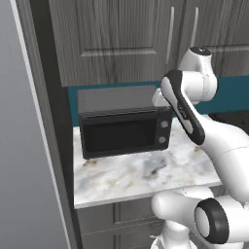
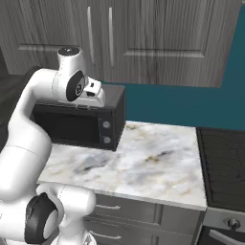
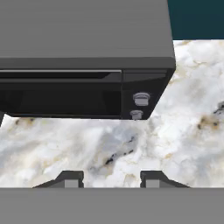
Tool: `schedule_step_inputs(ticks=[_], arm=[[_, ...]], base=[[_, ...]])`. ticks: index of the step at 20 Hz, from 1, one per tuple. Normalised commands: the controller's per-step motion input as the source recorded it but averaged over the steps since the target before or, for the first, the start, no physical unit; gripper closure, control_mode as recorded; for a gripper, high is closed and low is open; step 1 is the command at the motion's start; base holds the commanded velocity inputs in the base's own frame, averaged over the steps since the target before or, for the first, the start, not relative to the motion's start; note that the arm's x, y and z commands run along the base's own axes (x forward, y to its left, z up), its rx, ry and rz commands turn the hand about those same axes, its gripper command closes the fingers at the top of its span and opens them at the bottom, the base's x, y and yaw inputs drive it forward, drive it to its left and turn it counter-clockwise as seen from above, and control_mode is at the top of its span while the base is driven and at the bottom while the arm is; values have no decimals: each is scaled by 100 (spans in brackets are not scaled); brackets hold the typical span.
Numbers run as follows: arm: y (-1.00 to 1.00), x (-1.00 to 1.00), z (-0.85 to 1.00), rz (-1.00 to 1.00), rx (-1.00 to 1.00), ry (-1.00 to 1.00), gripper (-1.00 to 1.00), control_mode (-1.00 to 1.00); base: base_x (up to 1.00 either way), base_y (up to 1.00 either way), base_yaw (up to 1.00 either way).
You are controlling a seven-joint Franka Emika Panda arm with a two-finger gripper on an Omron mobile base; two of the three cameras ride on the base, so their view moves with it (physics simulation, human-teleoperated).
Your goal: Take a straw from the drawer in front and place it inside the glass cup on the dining counter.
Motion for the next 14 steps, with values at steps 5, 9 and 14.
schedule_step_inputs(ticks=[5,9,14], arm=[[0,0,0,0,0,0,-100,100],[0,0,0,0,0,0,-100,100],[0,0,0,0,0,0,-100,100]], base=[[-10,0,0],[-79,0,-4],[-50,12,-25]])
